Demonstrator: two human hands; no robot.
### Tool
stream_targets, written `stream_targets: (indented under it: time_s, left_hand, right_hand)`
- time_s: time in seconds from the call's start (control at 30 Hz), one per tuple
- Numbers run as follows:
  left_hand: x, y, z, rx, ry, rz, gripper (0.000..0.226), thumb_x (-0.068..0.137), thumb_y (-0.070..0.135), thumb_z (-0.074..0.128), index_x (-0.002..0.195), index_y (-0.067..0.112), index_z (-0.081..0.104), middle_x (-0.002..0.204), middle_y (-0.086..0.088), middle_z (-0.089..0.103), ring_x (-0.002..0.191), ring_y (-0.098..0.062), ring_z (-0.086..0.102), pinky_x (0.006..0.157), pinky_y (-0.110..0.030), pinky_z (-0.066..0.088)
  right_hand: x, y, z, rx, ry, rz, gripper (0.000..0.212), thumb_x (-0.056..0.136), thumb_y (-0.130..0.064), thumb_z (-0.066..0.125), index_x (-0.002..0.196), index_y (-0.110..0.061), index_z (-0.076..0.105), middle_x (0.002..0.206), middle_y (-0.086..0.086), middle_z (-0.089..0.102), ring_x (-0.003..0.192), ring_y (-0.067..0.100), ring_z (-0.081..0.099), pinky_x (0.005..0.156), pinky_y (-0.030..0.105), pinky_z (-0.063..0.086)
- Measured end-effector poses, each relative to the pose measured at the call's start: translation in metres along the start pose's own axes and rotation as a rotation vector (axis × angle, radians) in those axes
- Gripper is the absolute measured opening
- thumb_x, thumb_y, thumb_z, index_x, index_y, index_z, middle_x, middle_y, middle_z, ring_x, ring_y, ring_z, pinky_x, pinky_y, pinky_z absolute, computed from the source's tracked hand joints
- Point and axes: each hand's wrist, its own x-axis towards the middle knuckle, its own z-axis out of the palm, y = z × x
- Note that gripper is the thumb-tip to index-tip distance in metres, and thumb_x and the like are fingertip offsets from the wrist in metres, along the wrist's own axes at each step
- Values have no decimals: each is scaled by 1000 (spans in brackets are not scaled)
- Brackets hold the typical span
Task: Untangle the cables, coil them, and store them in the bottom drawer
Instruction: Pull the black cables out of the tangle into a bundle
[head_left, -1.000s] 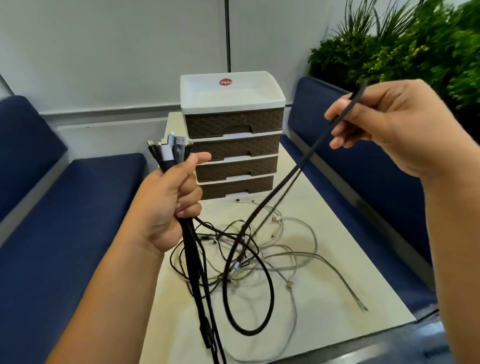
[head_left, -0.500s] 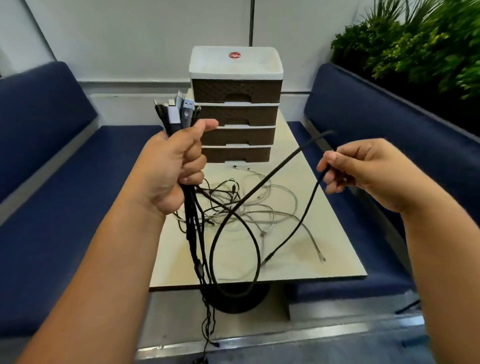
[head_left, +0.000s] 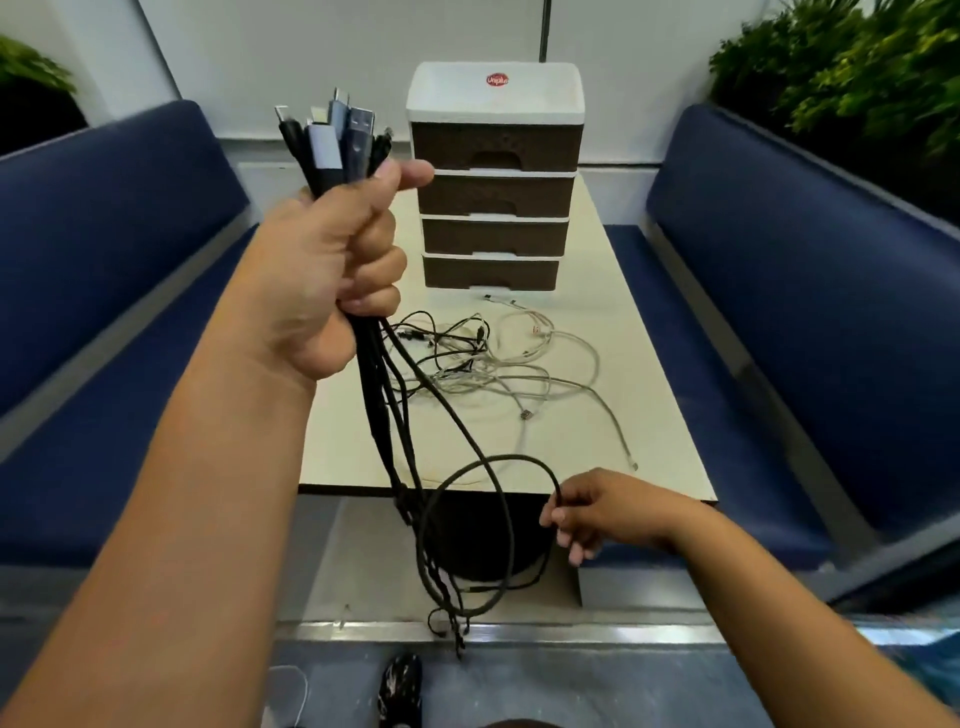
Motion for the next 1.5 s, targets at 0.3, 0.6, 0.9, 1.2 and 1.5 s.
stream_targets:
  time_s: [0.3, 0.6, 0.9, 1.2, 1.5]
  left_hand:
    - [-14, -10, 14, -55, 15, 17, 19, 99, 26, 47, 103, 18, 64, 47, 9, 23, 40, -3, 15, 37, -17, 14]
    - [-14, -20, 63, -194, 62, -13, 37, 99, 41, 48, 68, 21, 46, 45, 9, 20, 37, -5, 14, 34, -19, 13]
    - [-5, -11, 56, -333, 239, 35, 43, 96, 46, 51, 62, 24, 36, 45, 9, 19, 37, -5, 13, 34, -18, 12]
    - [2, -30, 47, -513, 223, -63, 42, 97, 37, 52, 61, 22, 37, 45, 9, 19, 33, -4, 17, 32, -16, 16]
    - [-1, -71, 20, -755, 98, -215, 57, 85, 65, 54, 110, 14, 61, 118, -4, 66, 116, -23, 61, 104, -42, 43]
  right_hand:
    - [-4, -15, 12, 20, 231, -159, 19, 102, -16, 46, 110, -22, 62, 103, 4, 67, 76, 15, 65, 72, 31, 52]
    - [-32, -104, 72, 209, 227, -681, 14, 88, -21, 71, 91, -14, 59, 74, 3, 67, 69, 12, 67, 71, 25, 50]
    - [-17, -65, 81, 278, 292, -514, 35, 95, -30, 60, 71, -13, 42, 52, 8, 39, 50, 22, 38, 57, 39, 33]
    - [-43, -96, 56, 367, 50, -645, 14, 91, -22, 62, 86, -12, 55, 62, 7, 54, 63, 30, 55, 68, 32, 52]
    - [-48, -98, 68, 537, 10, -564, 36, 91, -41, 55, 70, -19, 35, 54, -2, 29, 46, 11, 19, 44, 25, 14]
